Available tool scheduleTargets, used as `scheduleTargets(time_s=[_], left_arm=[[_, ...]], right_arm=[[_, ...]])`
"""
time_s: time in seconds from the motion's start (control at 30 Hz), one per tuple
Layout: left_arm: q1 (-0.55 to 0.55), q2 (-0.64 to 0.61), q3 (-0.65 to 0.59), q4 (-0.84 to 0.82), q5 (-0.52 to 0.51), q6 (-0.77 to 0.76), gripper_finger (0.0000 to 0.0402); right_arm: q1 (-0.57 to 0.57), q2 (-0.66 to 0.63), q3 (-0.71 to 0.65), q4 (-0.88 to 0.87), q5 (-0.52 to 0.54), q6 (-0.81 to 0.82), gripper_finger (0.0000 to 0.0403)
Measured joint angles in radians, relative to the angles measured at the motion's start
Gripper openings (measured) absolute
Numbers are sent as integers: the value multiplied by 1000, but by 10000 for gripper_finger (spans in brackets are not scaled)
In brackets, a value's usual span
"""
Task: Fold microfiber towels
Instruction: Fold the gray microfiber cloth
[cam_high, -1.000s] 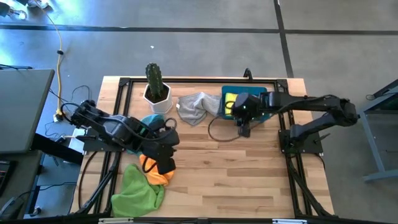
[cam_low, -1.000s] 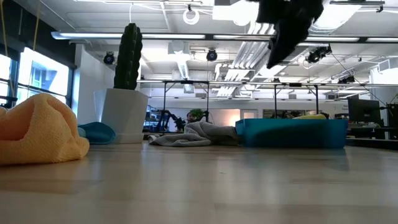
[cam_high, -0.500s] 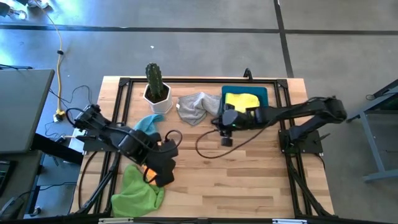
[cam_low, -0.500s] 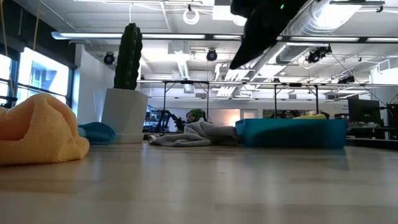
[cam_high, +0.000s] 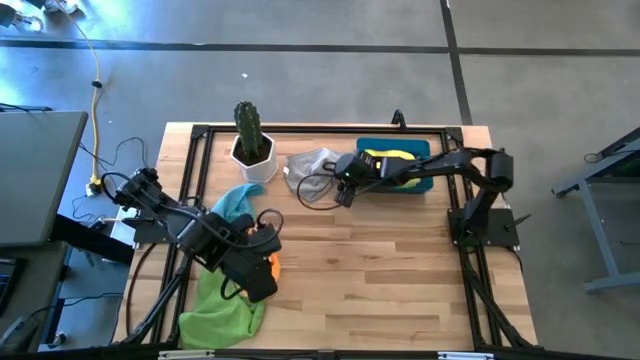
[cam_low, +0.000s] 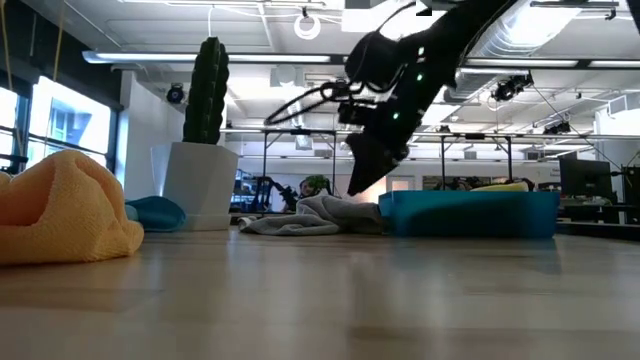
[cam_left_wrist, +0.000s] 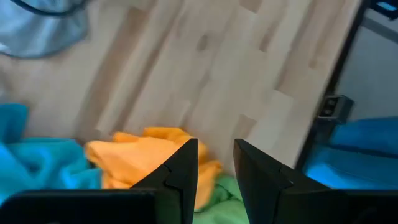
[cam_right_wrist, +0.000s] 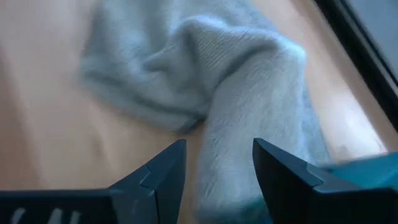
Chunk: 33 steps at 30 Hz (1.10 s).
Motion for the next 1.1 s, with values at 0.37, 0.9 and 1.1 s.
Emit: scheduleTargets(time_s=[0.37,0.9,1.1], left_arm=[[77,-47,0,-99,-10,84,92],[131,-61,0,-99,-19,197,92],[130,-61,0,-77,-19,192,92]], right_arm=[[-77,110,2,81,-19,-3,158],[-12,90,2,6,-469,30,12],[65,20,2,-98,-510,27,5]])
